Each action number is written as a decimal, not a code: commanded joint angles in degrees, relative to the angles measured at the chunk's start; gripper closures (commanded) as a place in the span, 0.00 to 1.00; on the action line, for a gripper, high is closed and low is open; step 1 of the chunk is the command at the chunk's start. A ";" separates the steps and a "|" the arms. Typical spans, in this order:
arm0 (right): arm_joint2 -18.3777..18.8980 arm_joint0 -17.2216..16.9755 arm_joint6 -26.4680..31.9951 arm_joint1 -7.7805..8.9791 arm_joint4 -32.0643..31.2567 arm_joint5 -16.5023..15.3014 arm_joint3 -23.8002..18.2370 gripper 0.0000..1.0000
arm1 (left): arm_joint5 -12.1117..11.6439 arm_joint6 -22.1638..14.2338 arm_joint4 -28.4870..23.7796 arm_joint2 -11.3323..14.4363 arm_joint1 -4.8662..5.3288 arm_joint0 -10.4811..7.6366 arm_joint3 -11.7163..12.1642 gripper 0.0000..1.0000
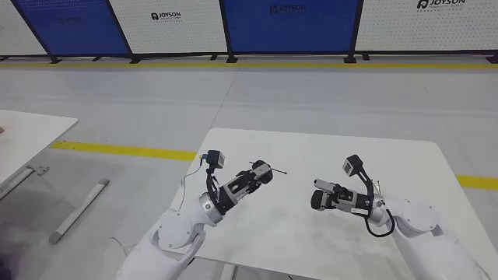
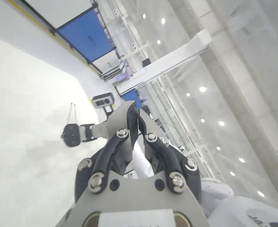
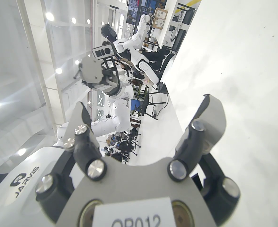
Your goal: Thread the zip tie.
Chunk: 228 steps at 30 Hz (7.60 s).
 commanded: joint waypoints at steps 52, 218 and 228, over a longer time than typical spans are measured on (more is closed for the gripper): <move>0.00 0.00 0.00 0.00 0.00 0.00 0.00 0.00 | 1.47 7.34 16.19 4.94 -0.73 -4.29 10.79 1.00; 8.51 -4.90 -0.67 2.17 2.38 -0.79 -2.21 0.00 | 13.58 1.86 -11.98 -6.26 -0.46 -1.39 -1.22 1.00; 8.51 -4.90 -0.67 2.17 2.38 -0.79 -2.21 0.00 | 11.85 1.74 -7.77 -5.65 -0.41 -1.24 -1.25 1.00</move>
